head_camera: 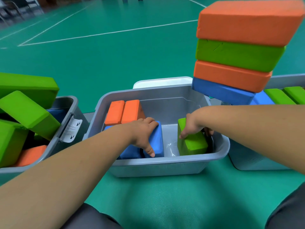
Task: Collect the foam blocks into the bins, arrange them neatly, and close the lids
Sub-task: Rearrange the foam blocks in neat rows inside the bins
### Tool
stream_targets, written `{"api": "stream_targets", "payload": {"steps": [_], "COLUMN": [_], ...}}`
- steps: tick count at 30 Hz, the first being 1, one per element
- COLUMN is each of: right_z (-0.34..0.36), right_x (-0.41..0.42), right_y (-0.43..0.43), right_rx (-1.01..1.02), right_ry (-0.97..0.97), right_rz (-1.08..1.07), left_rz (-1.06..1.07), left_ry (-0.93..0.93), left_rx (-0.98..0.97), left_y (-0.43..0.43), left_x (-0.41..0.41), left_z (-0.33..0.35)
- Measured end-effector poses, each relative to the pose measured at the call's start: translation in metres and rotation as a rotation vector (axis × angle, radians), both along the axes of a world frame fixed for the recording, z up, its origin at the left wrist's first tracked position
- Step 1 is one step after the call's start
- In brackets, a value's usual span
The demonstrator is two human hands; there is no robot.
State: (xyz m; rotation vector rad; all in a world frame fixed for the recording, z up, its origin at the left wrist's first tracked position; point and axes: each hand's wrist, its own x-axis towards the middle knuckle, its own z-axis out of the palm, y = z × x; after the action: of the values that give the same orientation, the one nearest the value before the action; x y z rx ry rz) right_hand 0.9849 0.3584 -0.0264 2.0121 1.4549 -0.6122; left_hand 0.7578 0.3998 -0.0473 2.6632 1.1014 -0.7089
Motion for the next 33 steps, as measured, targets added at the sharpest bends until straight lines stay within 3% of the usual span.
{"api": "stream_targets", "payload": {"steps": [9,14,17,24,30,33], "right_z": [-0.015,0.005,0.018,0.052,0.068,0.073], "right_x": [-0.007,-0.007,-0.008,-0.005,-0.019,-0.029], "right_y": [-0.002,-0.004,0.007,0.037,0.053,0.059], "right_rx": [-0.016,0.195,0.445,0.907,1.119,1.172], "right_ry": [0.145,0.161,0.162,0.354,0.456,0.478], "right_rz": [-0.152,-0.13,-0.138,-0.204,-0.224,-0.235], "left_rz": [-0.098,-0.105,-0.144,-0.092,-0.063,-0.094], "left_ry": [0.103,0.097,0.042,-0.003,-0.084,-0.125], "left_rx": [0.057,0.098,0.151,0.129,-0.006,0.062], "left_y": [-0.006,-0.008,-0.009,-0.01,-0.008,-0.004], "left_x": [-0.002,0.001,0.0,-0.012,-0.021,-0.026], "left_z": [-0.001,-0.003,0.0,-0.003,-0.005,-0.006]}}
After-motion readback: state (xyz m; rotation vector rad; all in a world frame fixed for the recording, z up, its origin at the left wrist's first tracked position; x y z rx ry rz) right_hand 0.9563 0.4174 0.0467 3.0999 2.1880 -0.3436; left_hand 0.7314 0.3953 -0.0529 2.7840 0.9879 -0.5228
